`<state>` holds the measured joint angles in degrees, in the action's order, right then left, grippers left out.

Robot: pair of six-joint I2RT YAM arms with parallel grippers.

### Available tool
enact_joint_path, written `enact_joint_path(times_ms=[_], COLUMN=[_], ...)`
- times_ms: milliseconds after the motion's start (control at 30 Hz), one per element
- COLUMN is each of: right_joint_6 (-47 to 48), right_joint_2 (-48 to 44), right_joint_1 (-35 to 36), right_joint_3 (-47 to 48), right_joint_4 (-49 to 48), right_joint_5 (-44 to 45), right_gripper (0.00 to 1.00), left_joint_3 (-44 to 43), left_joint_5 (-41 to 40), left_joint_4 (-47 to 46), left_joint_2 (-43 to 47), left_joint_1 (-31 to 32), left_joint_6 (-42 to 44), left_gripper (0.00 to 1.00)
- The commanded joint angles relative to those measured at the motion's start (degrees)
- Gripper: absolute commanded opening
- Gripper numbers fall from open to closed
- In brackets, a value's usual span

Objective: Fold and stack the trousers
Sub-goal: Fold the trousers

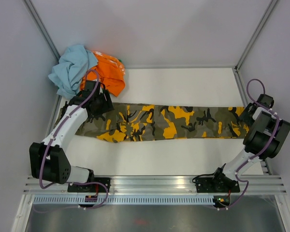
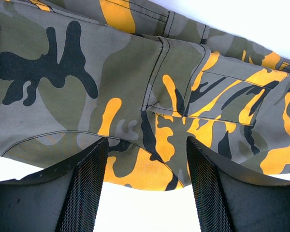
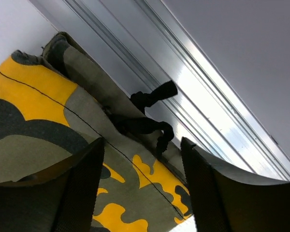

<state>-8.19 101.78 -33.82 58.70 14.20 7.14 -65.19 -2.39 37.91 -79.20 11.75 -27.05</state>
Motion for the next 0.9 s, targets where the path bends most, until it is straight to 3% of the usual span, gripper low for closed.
enact_joint_path(times_ms=[0, 67, 167, 267, 333, 533, 633, 867], right_joint_6=[0.01, -0.08, 0.01, 0.1, 0.01, -0.16, 0.1, -1.12], right_joint_2=[2.55, 2.55, 2.11, 2.02, 1.5, -4.47, -8.95, -17.3], right_joint_1=[0.07, 0.07, -0.01, -0.01, -0.01, 0.77, 4.63, 26.31], right_joint_3=[1.07, 1.07, 0.98, 1.07, 1.16, 1.86, 2.65, 5.64], right_joint_4=[-0.31, -0.31, -0.22, 0.04, 0.39, 2.59, 3.91, 8.39], right_joint_5=[0.86, 0.95, 0.95, 0.69, 0.16, -1.68, -2.39, 2.35], right_gripper=[0.69, 0.63, 0.28, 0.15, 0.02, 0.0, 0.0, 0.0], left_joint_3=[-2.14, -2.14, -2.22, -2.14, -2.4, -3.45, -4.07, -2.58], left_joint_5=[0.2, -0.07, -0.77, -1.12, -1.21, -1.12, -0.86, 6.26], left_joint_4=[-0.47, -0.38, -0.21, -0.03, 0.14, 0.67, 0.94, 0.32], left_joint_2=[-0.52, -0.52, -0.43, -0.52, -0.52, 0.53, 1.94, 7.12], left_joint_1=[-0.15, -0.15, -0.15, -0.23, -0.23, -0.41, -0.93, -8.84], left_joint_6=[1.65, 1.65, 1.82, 2.17, 2.17, 2.53, 1.22, -1.52], left_gripper=[0.71, 0.71, 0.71, 0.71, 0.71, 0.71, 0.71, 0.71])
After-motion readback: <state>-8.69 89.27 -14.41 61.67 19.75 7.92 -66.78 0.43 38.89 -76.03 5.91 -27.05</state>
